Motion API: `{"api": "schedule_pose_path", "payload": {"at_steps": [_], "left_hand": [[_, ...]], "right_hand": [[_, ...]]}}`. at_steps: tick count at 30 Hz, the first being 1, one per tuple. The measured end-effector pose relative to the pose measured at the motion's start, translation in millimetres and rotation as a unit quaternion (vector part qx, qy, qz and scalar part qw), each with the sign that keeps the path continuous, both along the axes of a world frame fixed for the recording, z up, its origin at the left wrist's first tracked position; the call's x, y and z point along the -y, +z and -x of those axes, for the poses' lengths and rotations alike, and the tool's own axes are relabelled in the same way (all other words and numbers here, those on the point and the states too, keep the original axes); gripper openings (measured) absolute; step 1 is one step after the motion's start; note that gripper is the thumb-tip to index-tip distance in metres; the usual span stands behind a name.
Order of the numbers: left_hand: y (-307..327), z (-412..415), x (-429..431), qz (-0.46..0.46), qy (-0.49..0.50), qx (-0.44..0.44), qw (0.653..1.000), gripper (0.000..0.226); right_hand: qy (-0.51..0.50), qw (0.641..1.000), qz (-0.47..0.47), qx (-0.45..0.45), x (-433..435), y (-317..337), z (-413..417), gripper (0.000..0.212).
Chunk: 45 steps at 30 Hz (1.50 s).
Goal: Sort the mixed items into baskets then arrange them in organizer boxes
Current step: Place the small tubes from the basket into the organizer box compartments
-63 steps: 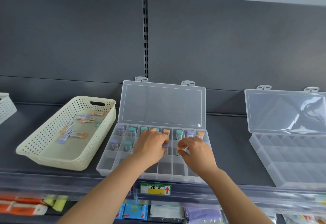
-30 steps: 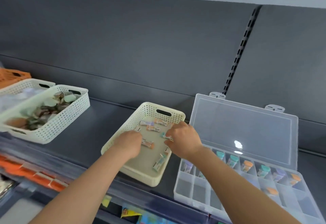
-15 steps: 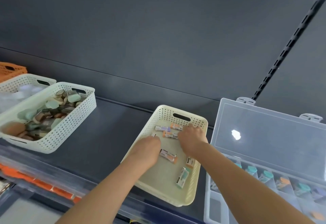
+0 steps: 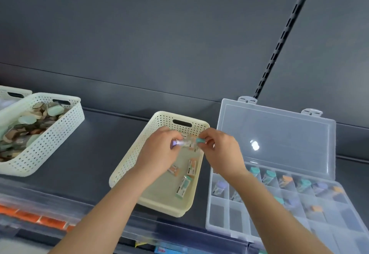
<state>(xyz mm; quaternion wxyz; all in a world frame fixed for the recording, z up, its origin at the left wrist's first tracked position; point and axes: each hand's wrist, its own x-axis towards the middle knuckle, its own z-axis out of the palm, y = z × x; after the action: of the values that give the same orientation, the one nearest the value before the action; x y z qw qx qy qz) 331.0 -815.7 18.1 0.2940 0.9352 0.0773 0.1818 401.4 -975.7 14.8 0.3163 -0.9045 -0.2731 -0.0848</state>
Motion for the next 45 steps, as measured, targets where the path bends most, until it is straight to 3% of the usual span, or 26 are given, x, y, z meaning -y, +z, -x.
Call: {"api": "schedule_pose_path", "payload": {"at_steps": [5, 10, 24, 35, 45], "left_hand": [[8.9, -0.7, 63.6, 0.02, -0.032, 0.081, 0.996, 0.019], [14.4, -4.7, 137.2, 0.051, -0.065, 0.109, 0.991, 0.016], [2.0, -21.6, 313.0, -0.016, -0.168, 0.068, 0.983, 0.006], [-28.2, -45.2, 350.5, -0.14, -0.176, -0.03, 0.974, 0.009], [-39.6, -48.7, 348.6, -0.162, -0.18, -0.046, 0.969, 0.009]], "right_hand": [[-0.012, 0.995, -0.078, 0.061, 64.5, 10.4, 15.4, 0.01], [-0.03, 0.993, -0.089, 0.064, 142.7, 12.2, 20.3, 0.011], [-0.101, 0.992, 0.001, 0.076, 325.2, -3.4, 19.5, 0.009], [-0.08, 0.992, 0.095, 0.019, 353.4, -33.8, 5.6, 0.014], [-0.072, 0.989, 0.126, -0.005, 359.5, -43.1, 1.5, 0.016]]}}
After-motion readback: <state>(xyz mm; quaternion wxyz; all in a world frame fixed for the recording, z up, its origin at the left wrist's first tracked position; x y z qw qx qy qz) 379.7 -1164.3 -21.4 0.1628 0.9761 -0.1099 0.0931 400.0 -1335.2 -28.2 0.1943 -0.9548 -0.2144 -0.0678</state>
